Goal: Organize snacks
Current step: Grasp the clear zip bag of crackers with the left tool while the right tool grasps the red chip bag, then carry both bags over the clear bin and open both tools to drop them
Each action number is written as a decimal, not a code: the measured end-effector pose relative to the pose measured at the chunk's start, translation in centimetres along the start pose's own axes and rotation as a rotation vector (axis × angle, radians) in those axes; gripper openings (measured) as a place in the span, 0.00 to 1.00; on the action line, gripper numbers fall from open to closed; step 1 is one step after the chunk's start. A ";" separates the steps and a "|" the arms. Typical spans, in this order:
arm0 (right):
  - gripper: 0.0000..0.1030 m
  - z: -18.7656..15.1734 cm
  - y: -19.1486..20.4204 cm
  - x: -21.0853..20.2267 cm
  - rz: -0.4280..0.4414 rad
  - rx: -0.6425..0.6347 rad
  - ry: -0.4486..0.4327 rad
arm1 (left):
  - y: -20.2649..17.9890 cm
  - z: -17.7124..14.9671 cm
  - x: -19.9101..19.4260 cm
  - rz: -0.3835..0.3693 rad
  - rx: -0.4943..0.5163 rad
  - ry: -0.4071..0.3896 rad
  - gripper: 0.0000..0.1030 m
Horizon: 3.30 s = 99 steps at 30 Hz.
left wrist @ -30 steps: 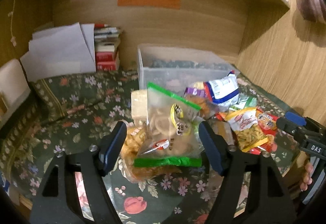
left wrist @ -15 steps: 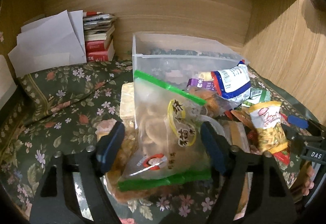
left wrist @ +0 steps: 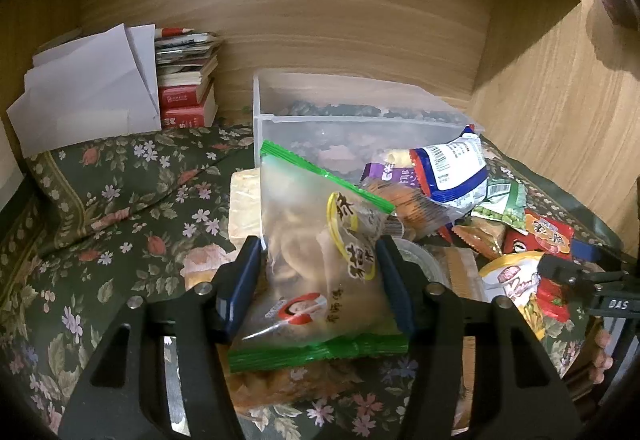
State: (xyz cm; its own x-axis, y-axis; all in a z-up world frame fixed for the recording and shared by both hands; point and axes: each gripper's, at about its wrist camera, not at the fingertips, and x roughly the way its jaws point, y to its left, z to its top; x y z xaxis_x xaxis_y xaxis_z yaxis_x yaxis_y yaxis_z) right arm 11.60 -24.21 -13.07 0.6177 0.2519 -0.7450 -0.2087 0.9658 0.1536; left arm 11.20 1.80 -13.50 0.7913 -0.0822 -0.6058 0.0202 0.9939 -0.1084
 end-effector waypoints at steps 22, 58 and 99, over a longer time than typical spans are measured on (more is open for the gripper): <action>0.26 1.9 0.9 -2.2 0.009 -0.075 -0.112 | -0.2 2.0 -2.4 0.003 -0.009 -0.078 0.50; 0.21 15.3 6.4 -1.6 0.058 -0.227 -0.365 | -0.1 14.3 0.7 0.002 0.039 -0.144 0.50; 0.60 13.6 7.0 -1.1 0.078 -0.264 -0.235 | 0.4 12.9 -1.2 0.052 0.071 -0.100 0.86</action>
State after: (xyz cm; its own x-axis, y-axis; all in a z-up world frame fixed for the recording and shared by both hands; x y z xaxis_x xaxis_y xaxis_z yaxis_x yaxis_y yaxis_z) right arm 19.81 -16.90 -2.33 0.7432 0.3610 -0.5634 -0.4320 0.9018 0.0080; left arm 18.14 3.24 -2.59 0.8492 -0.0263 -0.5274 0.0183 0.9996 -0.0204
